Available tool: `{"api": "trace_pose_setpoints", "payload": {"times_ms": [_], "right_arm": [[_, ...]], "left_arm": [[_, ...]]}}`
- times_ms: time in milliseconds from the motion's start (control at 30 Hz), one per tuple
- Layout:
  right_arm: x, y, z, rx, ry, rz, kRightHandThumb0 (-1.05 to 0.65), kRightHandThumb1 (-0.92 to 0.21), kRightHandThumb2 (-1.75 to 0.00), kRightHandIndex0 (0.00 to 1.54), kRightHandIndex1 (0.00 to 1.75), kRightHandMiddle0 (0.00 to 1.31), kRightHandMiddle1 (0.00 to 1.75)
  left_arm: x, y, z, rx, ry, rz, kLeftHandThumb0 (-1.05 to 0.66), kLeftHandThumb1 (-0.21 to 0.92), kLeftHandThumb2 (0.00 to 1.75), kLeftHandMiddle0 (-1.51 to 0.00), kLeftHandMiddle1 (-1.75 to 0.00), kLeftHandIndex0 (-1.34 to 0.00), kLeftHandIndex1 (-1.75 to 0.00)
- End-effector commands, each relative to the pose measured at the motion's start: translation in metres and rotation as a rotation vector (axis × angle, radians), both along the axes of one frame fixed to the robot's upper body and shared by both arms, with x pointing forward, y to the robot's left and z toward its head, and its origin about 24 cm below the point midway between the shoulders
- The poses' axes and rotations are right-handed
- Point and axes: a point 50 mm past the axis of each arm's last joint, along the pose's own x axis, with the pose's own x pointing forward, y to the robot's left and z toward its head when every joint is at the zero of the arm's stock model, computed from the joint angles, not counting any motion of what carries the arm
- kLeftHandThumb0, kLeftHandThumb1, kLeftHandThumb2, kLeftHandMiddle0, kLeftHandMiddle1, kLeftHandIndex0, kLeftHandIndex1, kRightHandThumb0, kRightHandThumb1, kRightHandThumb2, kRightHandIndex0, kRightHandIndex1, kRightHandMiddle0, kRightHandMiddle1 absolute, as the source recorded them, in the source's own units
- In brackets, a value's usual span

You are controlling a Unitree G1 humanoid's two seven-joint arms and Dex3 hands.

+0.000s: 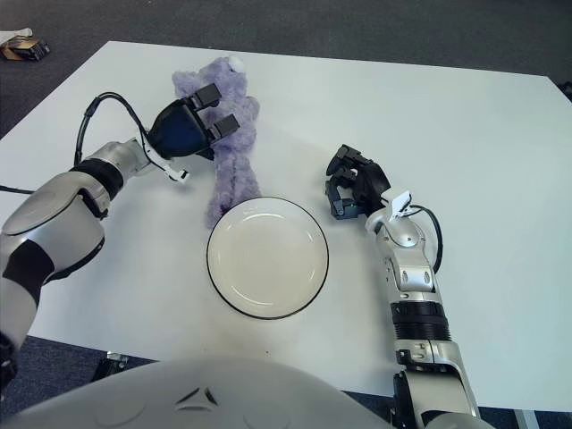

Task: Put the doll into the plate.

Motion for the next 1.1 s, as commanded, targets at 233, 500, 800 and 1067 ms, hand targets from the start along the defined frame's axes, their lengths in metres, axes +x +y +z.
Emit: {"api": "trace_pose_setpoints", "payload": {"times_ms": [233, 500, 800, 1067], "right_arm": [[-0.018, -0.007, -0.041, -0.036, 0.216, -0.017, -0.01, -0.22, -1.43, 0.63, 1.75, 0.53, 1.71], [-0.018, -0.008, -0.042, -0.05, 0.219, -0.013, -0.01, -0.23, -1.43, 0.58, 1.75, 0.55, 1.74], [-0.017, -0.007, -0.042, -0.051, 0.214, -0.009, -0.01, -0.23, -1.43, 0.57, 1.75, 0.55, 1.74], [-0.017, -0.007, -0.043, -0.051, 0.215, -0.009, -0.01, -0.23, -1.43, 0.57, 1.75, 0.55, 1.74]], "left_arm": [[-0.002, 0.009, 0.007, -0.037, 0.016, -0.036, -0.62, 0.48, 0.91, 0.0, -0.93, 0.0, -0.97], [-0.003, 0.01, 0.01, -0.049, -0.008, -0.065, -0.67, 0.53, 0.85, 0.0, -0.76, 0.0, -0.85], [0.0, 0.013, 0.015, 0.043, -0.043, -0.047, -0.73, 0.59, 0.77, 0.0, -0.29, 0.0, -0.46], [0.004, 0.012, 0.018, 0.107, -0.056, -0.03, -0.81, 0.67, 0.7, 0.0, -0.02, 0.0, -0.17]]}}
